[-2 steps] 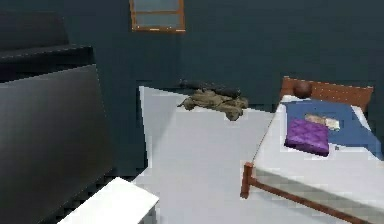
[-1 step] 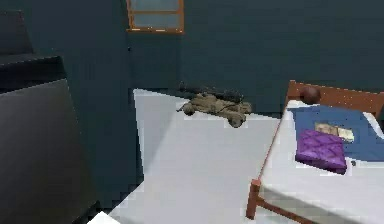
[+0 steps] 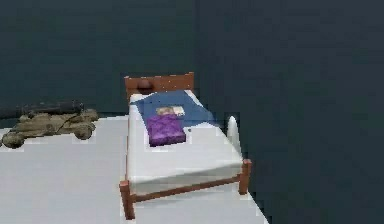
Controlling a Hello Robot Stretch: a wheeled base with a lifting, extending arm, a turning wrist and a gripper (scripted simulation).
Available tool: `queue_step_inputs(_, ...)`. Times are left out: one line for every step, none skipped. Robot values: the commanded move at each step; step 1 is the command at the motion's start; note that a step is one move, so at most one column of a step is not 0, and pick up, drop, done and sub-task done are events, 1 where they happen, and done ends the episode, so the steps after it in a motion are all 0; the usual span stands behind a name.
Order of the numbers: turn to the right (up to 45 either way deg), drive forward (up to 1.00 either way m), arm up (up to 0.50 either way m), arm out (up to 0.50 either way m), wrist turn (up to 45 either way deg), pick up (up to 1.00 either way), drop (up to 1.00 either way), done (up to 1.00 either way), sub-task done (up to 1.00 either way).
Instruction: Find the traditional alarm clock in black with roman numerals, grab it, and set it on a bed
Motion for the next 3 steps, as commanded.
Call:
queue_step_inputs(45.0,0.0,0.0,0.0,0.0,0.0,0.0,0.0,0.0)
queue_step_inputs(27.0,0.0,0.0,0.0,0.0,0.0,0.0,0.0,0.0)
queue_step_inputs(0.0,0.1,0.0,0.0,0.0,0.0,0.0,0.0,0.0)
